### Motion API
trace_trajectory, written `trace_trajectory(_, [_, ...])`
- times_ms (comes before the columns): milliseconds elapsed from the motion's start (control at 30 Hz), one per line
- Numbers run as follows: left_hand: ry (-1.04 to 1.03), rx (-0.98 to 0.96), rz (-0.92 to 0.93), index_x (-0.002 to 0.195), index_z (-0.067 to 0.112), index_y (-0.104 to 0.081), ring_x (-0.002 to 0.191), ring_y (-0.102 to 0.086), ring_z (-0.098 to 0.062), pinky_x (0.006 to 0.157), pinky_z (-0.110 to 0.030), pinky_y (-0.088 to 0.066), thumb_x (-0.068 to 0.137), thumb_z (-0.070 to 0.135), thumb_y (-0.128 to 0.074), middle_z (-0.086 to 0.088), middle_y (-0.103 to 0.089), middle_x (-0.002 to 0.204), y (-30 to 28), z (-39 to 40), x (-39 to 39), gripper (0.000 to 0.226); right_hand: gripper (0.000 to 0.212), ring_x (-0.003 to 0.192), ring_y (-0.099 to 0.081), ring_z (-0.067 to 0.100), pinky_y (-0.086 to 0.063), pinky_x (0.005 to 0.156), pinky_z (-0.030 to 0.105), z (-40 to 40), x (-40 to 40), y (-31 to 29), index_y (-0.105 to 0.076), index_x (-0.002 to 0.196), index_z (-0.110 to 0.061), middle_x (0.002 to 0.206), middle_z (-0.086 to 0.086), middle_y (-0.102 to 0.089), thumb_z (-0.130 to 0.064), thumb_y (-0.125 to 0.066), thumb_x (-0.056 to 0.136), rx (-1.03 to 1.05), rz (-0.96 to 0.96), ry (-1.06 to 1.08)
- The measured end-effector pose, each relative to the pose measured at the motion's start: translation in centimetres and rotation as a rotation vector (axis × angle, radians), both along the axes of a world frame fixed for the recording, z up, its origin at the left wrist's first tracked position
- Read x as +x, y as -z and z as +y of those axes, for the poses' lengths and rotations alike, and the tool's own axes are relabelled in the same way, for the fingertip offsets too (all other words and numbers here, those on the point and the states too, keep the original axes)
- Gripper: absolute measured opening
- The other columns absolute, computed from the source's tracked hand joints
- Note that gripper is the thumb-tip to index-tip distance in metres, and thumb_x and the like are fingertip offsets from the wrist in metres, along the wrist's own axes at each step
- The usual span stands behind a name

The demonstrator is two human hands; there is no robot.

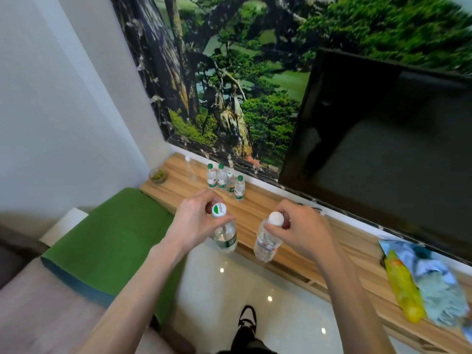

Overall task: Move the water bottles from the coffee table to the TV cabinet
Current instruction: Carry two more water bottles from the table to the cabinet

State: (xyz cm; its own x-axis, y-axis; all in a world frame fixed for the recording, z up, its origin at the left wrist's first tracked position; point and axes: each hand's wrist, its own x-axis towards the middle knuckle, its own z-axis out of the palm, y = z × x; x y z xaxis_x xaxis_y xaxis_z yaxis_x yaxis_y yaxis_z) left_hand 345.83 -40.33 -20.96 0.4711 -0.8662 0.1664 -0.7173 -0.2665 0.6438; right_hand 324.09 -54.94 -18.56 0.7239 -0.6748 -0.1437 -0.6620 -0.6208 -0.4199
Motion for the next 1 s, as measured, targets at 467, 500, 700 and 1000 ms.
trace_trajectory(467, [0.177, 0.125, -0.093, 0.117, 0.019, -0.068, 0.076, -0.052, 0.003, 0.065, -0.008, -0.039, 0.088, 0.039, -0.078, 0.008, -0.063, 0.107, 2.6, -16.0, 7.2, 0.037, 0.028, 0.078, -0.06, 0.013, -0.054, 0.068, 0.035, -13.0, 7.9, 2.7, -0.05, 0.104, -0.036, 0.088, -0.013, -0.065, -0.061, -0.058, 0.093, -0.101, 0.039, 0.169])
trace_trajectory(500, [0.18, 0.131, -0.081, 0.117, 0.02, -0.067, 0.077, -0.051, 0.006, 0.065, -0.007, -0.04, 0.088, 0.037, -0.078, 0.009, -0.062, 0.106, 2.9, -16.8, 7.9, 0.036, 0.028, 0.079, -0.061, 0.013, -0.053, 0.068, 0.034, -13.6, 8.6, 3.0, -0.05, 0.103, -0.036, 0.088, -0.013, -0.065, -0.061, -0.058, 0.093, -0.101, 0.04, 0.183])
trace_trajectory(700, [0.288, 0.174, -0.039, 0.114, 0.02, -0.069, 0.083, -0.055, -0.005, 0.074, -0.018, -0.044, 0.086, 0.033, -0.082, 0.009, -0.063, 0.104, 5.6, -22.7, 12.8, 0.034, 0.032, 0.085, -0.066, 0.019, -0.057, 0.073, 0.04, -17.0, 12.6, 4.9, -0.052, 0.105, -0.033, 0.095, -0.009, -0.07, -0.063, -0.057, 0.093, -0.082, 0.072, 0.269])
trace_trajectory(1000, [0.49, 0.165, 0.033, 0.106, 0.022, -0.066, 0.085, -0.056, -0.011, 0.075, -0.033, -0.049, 0.087, 0.028, -0.081, 0.006, -0.059, 0.099, 10.9, -31.6, 19.4, 0.025, 0.031, 0.093, -0.067, 0.021, -0.042, 0.063, 0.033, -20.0, 18.0, 9.7, -0.052, 0.104, -0.031, 0.096, -0.008, -0.071, -0.059, -0.059, 0.092, -0.06, 0.136, 0.466])
